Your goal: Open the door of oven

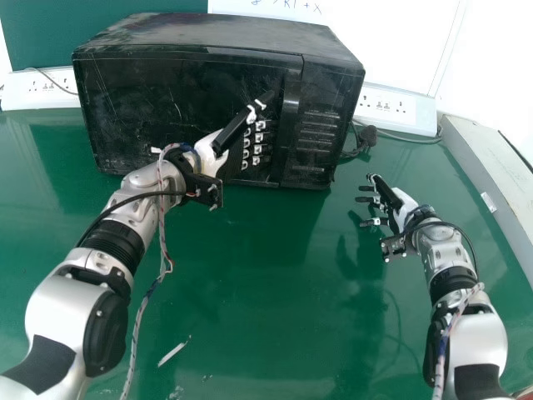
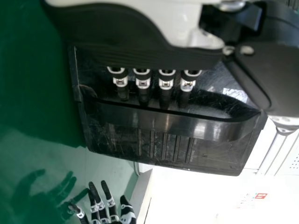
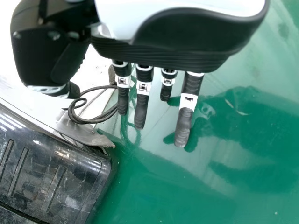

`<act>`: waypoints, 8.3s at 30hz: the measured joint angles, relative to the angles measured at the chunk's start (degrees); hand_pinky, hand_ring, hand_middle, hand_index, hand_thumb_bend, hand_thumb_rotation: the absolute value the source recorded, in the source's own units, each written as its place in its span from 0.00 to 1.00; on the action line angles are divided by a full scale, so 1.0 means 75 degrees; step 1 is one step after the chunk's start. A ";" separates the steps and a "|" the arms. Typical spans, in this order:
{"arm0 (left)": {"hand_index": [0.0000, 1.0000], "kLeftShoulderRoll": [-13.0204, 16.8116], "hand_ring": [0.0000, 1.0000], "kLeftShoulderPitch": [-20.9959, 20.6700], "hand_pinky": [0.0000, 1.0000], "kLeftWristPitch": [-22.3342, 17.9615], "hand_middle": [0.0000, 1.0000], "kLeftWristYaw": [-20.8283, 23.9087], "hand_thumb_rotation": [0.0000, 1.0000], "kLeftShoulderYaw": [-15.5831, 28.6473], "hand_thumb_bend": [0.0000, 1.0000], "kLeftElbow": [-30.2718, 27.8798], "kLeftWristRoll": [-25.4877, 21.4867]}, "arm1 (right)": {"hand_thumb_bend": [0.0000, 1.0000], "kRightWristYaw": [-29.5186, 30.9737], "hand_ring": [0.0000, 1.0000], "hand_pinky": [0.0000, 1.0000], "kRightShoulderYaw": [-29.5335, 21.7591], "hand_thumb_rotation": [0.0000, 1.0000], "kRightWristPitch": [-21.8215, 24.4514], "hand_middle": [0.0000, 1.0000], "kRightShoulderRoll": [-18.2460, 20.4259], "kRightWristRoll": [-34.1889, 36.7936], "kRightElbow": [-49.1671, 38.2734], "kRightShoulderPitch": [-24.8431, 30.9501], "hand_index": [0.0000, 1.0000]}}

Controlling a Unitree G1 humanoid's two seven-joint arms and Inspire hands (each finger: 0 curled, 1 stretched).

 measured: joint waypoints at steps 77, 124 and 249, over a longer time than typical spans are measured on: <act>0.82 -0.0698 0.59 -0.0147 0.63 -0.0020 0.65 0.0777 0.95 0.0111 1.00 0.0145 0.0468 | 0.60 -0.0045 0.69 0.62 0.0117 0.53 0.0008 0.75 0.0003 -0.0016 -0.0001 0.0003 0.85; 0.62 -0.0514 0.46 0.0277 0.47 -0.0210 0.50 -0.0057 0.95 0.0120 0.99 -0.0215 0.0122 | 0.57 -0.0085 0.68 0.58 0.0001 0.52 0.0046 0.74 0.0011 0.0002 -0.0001 0.0001 0.85; 0.37 0.0416 0.17 0.7137 0.16 0.4795 0.23 0.1194 0.92 -0.0724 0.76 -1.2656 -0.2356 | 0.54 -0.0089 0.72 0.65 0.0166 0.58 -0.0060 0.76 0.0093 -0.0063 -0.0002 -0.0010 0.85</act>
